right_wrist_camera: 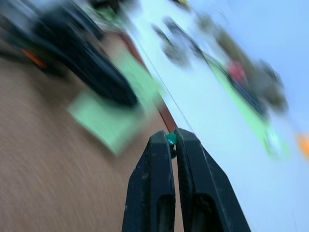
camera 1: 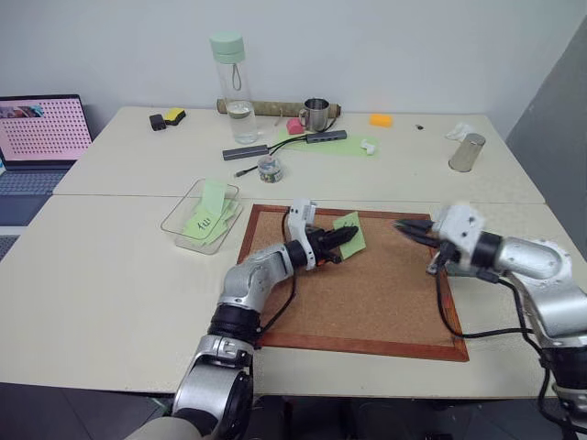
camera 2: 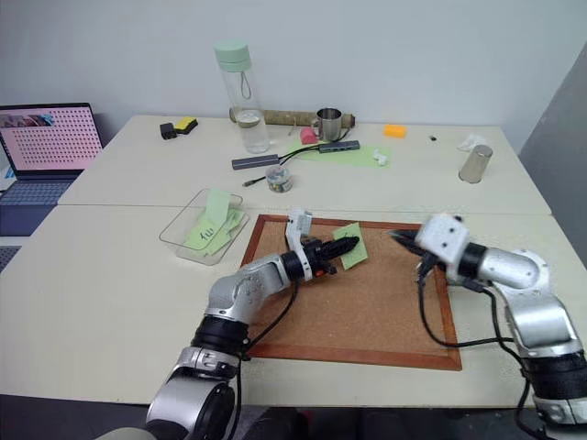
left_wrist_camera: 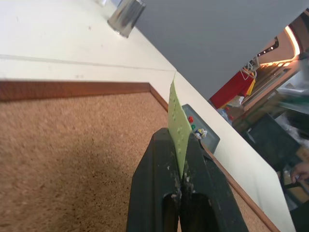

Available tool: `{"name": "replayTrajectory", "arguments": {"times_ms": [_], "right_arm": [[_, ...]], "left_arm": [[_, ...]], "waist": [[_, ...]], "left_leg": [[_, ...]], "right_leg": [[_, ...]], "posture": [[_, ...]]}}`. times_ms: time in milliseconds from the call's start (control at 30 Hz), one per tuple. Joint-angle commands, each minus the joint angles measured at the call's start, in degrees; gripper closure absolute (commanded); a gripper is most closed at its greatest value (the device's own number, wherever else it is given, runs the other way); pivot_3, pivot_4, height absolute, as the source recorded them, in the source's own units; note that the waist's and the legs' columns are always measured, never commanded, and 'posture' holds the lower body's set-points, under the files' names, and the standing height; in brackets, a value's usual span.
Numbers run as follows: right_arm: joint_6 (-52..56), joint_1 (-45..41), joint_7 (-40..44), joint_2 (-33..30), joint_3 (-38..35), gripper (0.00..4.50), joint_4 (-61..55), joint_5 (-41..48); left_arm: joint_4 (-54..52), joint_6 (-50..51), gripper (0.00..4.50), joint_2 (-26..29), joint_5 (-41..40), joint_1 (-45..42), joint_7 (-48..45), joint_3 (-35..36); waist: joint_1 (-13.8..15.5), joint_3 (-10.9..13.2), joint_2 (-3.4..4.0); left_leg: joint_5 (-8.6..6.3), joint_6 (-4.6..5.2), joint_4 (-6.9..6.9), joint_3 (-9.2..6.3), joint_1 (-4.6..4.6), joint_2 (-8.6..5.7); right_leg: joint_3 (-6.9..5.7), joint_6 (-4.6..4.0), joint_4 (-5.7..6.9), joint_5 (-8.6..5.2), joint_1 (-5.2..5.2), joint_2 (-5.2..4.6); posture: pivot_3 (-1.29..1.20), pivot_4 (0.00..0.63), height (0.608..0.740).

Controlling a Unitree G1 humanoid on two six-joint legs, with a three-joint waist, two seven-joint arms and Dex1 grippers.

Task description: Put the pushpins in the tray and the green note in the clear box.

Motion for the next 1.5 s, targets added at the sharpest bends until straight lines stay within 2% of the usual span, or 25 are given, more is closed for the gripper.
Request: {"name": "replayTrajectory", "arguments": {"times_ms": [33,300,367,400,533,767,867,933,1067,1167,1233,1367,1500], "right_arm": [[9.97,2.14,-6.87,-0.38,-5.37,4.50,1.39,-0.65],[19.60,2.11,-11.92,0.85,-6.42,4.50,7.71,-0.03],[19.62,1.55,-12.26,0.79,-6.10,3.98,9.55,-0.26],[19.58,1.37,-12.24,0.73,-5.98,3.89,10.04,-0.23],[18.46,0.97,-12.47,0.19,-5.46,3.06,11.19,-0.87],[18.88,1.09,-11.24,-0.90,-6.32,1.50,7.89,0.39],[18.06,0.51,-8.55,-2.50,-7.35,0.89,5.37,2.20],[13.91,0.72,-3.18,-4.39,-7.03,0.49,2.70,4.01],[10.69,-0.54,5.77,-6.42,-6.92,0.49,-4.56,10.80],[18.21,-6.47,9.11,-5.92,-6.08,0.49,-12.20,21.03],[21.62,-10.45,9.81,-5.72,-4.38,0.49,-14.52,24.38],[24.98,-15.53,9.90,-4.54,-0.91,0.49,-15.73,26.87],[23.63,-15.41,10.76,-4.44,2.17,0.49,-15.36,25.01]], "left_arm": [[-10.31,-0.11,4.46,2.23,0.53,2.57,-1.75,-3.13],[-16.00,0.83,4.46,4.71,-0.03,4.93,-0.78,-3.48],[-16.38,0.69,4.50,5.01,0.16,5.13,-0.60,-3.56],[-16.55,0.58,4.50,5.12,0.23,5.20,-0.49,-3.58],[-18.01,0.72,4.50,5.36,-0.24,5.38,0.20,-3.08],[-23.71,1.80,4.50,7.33,-1.34,7.37,1.52,-1.92],[-27.96,2.75,4.50,9.17,-2.12,8.16,3.09,0.28],[-32.02,4.03,4.50,11.70,-3.22,9.52,4.85,3.40],[-37.10,6.27,4.50,17.65,-4.52,12.74,7.03,9.27],[-37.39,6.03,4.50,22.46,-3.52,13.70,8.70,14.00],[-35.48,4.91,4.50,25.13,-2.38,13.27,9.31,16.12],[-28.45,1.77,4.50,29.06,1.51,10.31,12.07,18.02],[-22.07,-2.40,4.50,31.57,6.05,8.19,12.41,16.36]], "waist": [[-0.03,0.00,0.01],[-0.07,-0.01,0.01],[-0.08,-0.01,0.02],[-0.09,-0.01,0.02],[-0.16,-0.01,0.02],[-0.22,-0.01,0.02],[-0.24,0.01,0.02],[-0.38,0.01,0.03],[-0.52,0.01,0.04],[-0.41,0.05,0.03],[-0.40,0.07,0.02],[0.12,0.06,-0.03],[0.80,0.08,-0.06]], "left_leg": [[0.00,0.00,-0.01,0.01,0.01,0.00],[-0.07,0.13,-0.01,0.04,0.02,0.00],[-0.08,0.15,-0.01,0.05,0.01,-0.01],[-0.08,0.15,-0.01,0.05,0.01,-0.01],[-0.09,0.17,-0.01,0.06,0.01,-0.01],[-0.09,0.17,-0.01,0.07,0.01,-0.01],[-0.10,0.18,-0.01,0.05,0.01,-0.01],[-0.10,0.18,-0.01,0.06,0.01,0.00],[-0.11,0.19,-0.05,0.05,0.04,0.05],[-0.12,0.21,-0.03,0.01,0.05,0.05],[-0.12,0.22,-0.01,-0.02,0.04,0.05],[-0.12,0.22,-0.02,-0.19,0.02,0.04],[-0.12,0.21,-0.02,-0.24,-0.09,-0.04]], "right_leg": [[0.02,-0.01,0.01,0.00,0.00,0.00],[0.03,-0.01,0.04,0.00,0.00,0.01],[0.03,0.00,0.04,0.00,0.00,0.01],[0.04,0.00,0.04,0.00,0.00,0.01],[0.03,0.00,0.04,0.00,0.00,0.01],[0.03,0.00,0.04,0.00,0.00,0.01],[0.03,0.00,0.04,0.00,0.00,0.01],[0.03,0.00,0.04,0.00,0.00,0.01],[0.03,0.01,0.02,-0.01,0.00,0.08],[0.00,0.01,0.02,-0.01,0.03,0.07],[-0.01,0.00,0.02,-0.01,0.03,0.07],[-0.18,-0.01,-0.06,0.00,0.05,0.06],[-0.24,-0.01,-0.21,0.00,0.05,-0.05]], "posture": [[0.00,0.150,0.740],[0.00,0.150,0.740],[0.00,0.150,0.740],[0.00,0.150,0.740],[0.00,0.150,0.740],[0.00,0.150,0.740],[0.00,0.150,0.740],[0.00,0.150,0.740],[0.00,0.150,0.740],[0.00,0.150,0.740],[0.00,0.150,0.740],[0.00,0.150,0.740],[0.00,0.150,0.740]]}}
